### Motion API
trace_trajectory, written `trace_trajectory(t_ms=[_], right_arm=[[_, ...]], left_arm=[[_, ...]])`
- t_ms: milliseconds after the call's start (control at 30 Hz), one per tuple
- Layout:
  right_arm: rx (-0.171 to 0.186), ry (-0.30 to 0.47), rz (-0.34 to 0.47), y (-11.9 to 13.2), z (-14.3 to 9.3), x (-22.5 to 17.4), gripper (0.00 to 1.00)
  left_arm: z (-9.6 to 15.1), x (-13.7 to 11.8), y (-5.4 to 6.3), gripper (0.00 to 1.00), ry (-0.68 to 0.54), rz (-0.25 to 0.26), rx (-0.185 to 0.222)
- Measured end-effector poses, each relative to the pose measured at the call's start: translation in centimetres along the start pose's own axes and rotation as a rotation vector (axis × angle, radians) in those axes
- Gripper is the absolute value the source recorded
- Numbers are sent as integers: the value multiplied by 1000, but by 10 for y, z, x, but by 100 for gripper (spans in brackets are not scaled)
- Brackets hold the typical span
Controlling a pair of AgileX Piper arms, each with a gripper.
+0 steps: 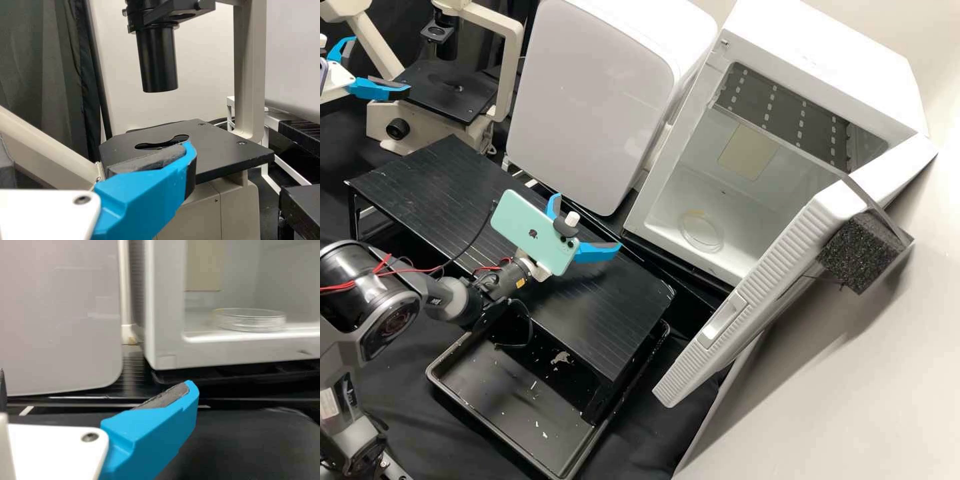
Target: Close the incubator door
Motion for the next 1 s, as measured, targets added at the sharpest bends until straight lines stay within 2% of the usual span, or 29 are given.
trace_trajectory(t_ms=[200,367,467,533,633,800,900,1000], right_arm=[[5,19,118,15,3,-48,100],[-44,55,277,35,-2,-99,100],[-64,26,395,50,6,-121,100],[-56,-4,464,60,14,-132,100],[-46,-46,515,72,26,-141,100],[10,-132,610,98,47,-149,100],[26,-173,642,111,58,-144,100],[39,-203,636,117,68,-136,100]], left_arm=[[0,0,0,100,0,0,0],[0,0,0,100,0,0,0],[0,0,0,100,0,0,0],[0,0,0,100,0,0,0],[0,0,0,100,0,0,0],[0,0,0,100,0,0,0],[0,0,0,100,0,0,0],[0,0,0,100,0,0,0]])
